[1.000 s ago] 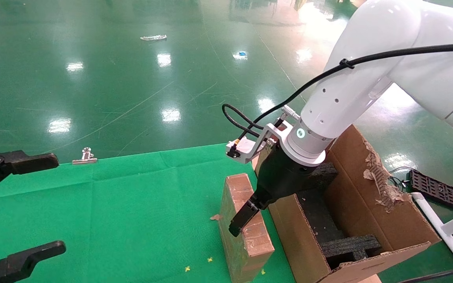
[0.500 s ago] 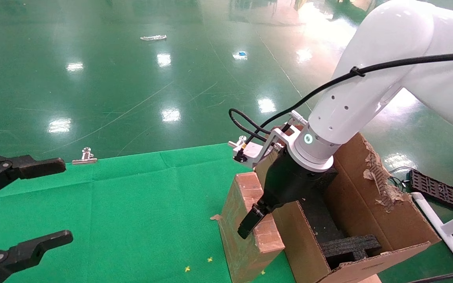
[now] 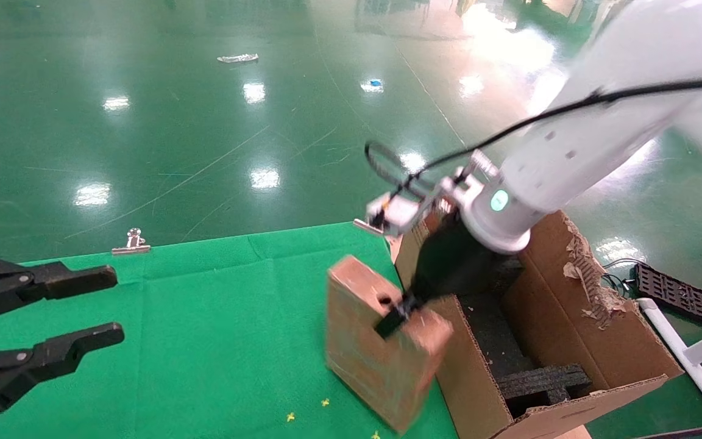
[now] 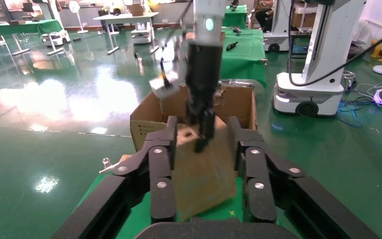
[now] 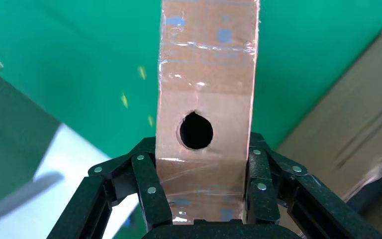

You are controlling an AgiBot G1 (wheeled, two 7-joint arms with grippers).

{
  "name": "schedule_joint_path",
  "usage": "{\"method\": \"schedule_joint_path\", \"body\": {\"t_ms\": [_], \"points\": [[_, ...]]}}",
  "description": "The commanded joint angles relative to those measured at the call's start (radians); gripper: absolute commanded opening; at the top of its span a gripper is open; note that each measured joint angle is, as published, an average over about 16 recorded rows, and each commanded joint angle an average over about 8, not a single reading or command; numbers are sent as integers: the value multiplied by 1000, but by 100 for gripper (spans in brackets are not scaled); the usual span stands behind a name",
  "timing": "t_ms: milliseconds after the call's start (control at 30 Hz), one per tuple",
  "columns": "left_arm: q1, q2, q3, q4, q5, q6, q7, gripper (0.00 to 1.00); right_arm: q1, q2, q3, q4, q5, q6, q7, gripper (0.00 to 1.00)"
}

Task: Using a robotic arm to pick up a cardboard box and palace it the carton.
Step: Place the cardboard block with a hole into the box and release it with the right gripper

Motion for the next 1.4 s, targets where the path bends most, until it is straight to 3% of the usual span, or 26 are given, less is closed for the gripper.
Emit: {"method": "schedule_joint_path", "body": {"t_ms": [33, 367, 767, 1033, 1400], "points": [[0, 0, 0, 0, 0, 0, 0, 0, 9, 24, 21, 13, 15, 26, -26, 0], [0, 0, 1, 0, -1, 0, 0, 0, 156, 206, 147, -66, 20, 123, -216, 0], [0, -1, 2, 0, -1, -1, 1, 2, 233, 344, 108, -152, -152, 56, -207, 0], [0, -1, 2, 0, -1, -1, 1, 97, 162, 378, 61, -202, -188, 52, -160, 0], [-1, -1, 3, 0, -2, -1, 1, 100, 42, 339, -8, -293, -251, 104, -90, 0]]}}
